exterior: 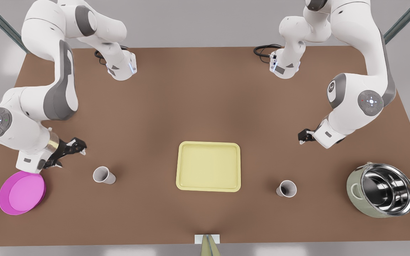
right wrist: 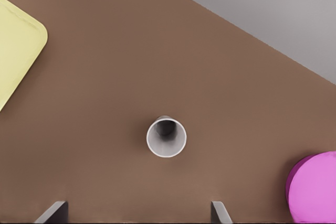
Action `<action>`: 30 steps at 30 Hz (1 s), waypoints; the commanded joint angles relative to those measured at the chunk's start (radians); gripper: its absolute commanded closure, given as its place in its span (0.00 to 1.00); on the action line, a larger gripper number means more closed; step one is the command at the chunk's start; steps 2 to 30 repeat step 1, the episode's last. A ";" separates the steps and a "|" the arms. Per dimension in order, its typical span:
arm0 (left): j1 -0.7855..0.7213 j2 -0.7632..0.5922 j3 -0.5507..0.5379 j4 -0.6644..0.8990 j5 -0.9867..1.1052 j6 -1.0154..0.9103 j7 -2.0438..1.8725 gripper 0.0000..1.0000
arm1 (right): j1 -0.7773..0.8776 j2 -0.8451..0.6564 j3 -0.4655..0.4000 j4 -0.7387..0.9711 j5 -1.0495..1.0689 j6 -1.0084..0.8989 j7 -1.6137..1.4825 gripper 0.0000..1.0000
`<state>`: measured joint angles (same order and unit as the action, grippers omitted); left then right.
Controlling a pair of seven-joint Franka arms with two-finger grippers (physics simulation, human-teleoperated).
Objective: Use the left arm to pick up the white IKEA cup from the tray and place it on the middle-left position; use the right arm to pick up the white IKEA cup from the tray and place it on the middle-right position
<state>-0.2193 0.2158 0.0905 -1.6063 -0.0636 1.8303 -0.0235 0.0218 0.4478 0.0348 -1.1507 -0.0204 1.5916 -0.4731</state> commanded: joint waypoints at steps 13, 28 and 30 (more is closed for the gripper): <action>0.000 -0.001 0.000 0.000 0.001 -0.002 0.027 0.00 | -0.002 -0.008 0.000 0.000 -0.019 -0.110 0.067 0.00; 0.000 -0.001 0.000 0.000 0.001 -0.002 0.027 0.00 | -0.002 -0.008 0.000 0.000 -0.019 -0.110 0.067 0.00; 0.000 -0.001 0.000 0.000 0.001 -0.002 0.027 0.00 | -0.002 -0.008 0.000 0.000 -0.019 -0.110 0.067 0.00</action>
